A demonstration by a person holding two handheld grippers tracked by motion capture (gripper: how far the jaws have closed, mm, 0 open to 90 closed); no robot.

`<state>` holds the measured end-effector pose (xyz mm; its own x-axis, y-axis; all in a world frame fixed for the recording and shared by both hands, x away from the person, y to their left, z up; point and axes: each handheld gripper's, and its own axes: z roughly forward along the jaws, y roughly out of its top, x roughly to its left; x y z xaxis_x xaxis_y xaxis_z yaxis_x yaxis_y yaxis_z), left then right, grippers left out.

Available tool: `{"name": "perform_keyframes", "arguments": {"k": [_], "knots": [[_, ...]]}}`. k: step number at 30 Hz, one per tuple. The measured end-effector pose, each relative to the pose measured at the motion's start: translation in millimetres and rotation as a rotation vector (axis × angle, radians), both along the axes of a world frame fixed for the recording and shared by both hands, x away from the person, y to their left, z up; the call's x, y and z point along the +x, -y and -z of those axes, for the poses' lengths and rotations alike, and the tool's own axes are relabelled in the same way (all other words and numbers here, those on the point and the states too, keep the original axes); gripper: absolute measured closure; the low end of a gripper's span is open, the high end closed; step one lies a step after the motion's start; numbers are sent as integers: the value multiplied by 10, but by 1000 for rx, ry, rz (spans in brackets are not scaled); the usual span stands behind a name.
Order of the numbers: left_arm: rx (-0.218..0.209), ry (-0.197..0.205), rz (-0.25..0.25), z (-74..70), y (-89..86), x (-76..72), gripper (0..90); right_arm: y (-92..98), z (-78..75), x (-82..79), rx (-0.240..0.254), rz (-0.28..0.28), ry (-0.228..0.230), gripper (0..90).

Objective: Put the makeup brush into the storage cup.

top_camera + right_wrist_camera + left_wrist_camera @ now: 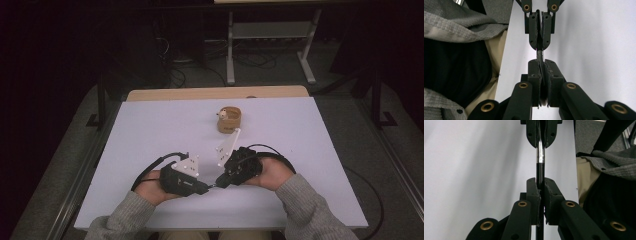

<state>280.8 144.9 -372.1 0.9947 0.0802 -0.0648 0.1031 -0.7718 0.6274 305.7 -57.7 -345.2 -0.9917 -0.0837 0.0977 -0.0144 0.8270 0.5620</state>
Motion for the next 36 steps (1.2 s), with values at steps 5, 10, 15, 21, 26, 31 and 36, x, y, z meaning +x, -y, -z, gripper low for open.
{"name": "perform_keyframes", "arguments": {"k": [5, 10, 15, 21, 26, 31, 36], "knots": [[25, 1, 13, 4, 50, -8, 821, -48, -32, -15, -40, -18, 11, 832], [14, -12, 18, -26, 86, -3, 768, -82, -68, -28, -72, -32, 21, 834], [24, -8, 25, -68, 137, 2, 786, -131, -106, -38, -91, -52, 39, 834], [17, -19, 21, -74, 153, 23, 825, -144, -144, -50, -102, -54, 50, 835], [3, -31, 6, -77, 169, 43, 787, -126, -186, -51, -86, -51, 55, 836], [-7, -28, 10, -86, 193, 54, 826, -101, -220, -43, -77, -48, 71, 836], [-19, -10, -4, -97, 203, 62, 836, -65, -235, -39, -65, -37, 76, 825]]}}
